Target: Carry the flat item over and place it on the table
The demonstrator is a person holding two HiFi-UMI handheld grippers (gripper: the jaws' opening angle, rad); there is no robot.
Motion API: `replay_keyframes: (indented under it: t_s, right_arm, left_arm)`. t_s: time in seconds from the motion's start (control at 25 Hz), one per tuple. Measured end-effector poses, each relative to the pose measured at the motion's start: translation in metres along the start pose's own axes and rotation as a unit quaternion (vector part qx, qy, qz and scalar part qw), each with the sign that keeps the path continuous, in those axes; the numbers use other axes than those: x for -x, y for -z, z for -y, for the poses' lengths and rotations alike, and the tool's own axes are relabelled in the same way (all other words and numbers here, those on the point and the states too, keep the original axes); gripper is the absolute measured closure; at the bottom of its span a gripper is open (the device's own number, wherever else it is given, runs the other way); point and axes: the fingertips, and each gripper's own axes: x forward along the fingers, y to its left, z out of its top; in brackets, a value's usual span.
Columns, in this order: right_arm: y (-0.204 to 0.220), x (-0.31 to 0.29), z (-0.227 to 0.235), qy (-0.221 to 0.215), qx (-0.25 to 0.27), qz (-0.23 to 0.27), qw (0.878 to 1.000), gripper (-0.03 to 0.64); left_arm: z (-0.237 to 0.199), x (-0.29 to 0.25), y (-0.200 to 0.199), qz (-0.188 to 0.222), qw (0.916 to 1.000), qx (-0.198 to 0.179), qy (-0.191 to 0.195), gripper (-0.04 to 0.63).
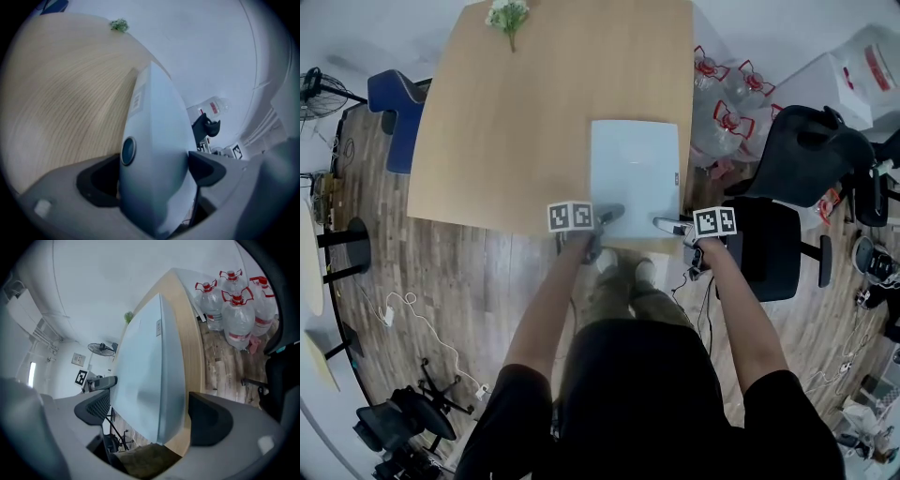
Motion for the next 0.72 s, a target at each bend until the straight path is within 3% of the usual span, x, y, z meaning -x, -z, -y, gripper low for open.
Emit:
replay_keyframes:
  t_s: [0.28,0.48,0.6,0.72]
  right_arm:
    - [0.0,0.016,0.001,-0.022,-0.005,0.027,0.999,0.115]
    - [0.002,0.036,-0.019,-0.038,0.017,0.045,0.998,0.118]
    - [0.001,0.062,-0.045,-0.056,0.035,0.09,0.994,0.14]
    - [0.006,0.095,-0.074,-0.065,0.063,0.14,0.986,0.157]
  left_arm:
    - [0.004,0.0,0.003,0.018,0.9998,0.009,-0.007,0.123]
    - [0.017,0.028,-0.009,0.077,0.997,0.009,0.0,0.127]
    - [0.039,0.053,-0.014,0.097,0.9949,-0.015,0.022,0.127]
    - [0.083,0.079,-0.007,0.109,0.9889,-0.072,0.07,0.13]
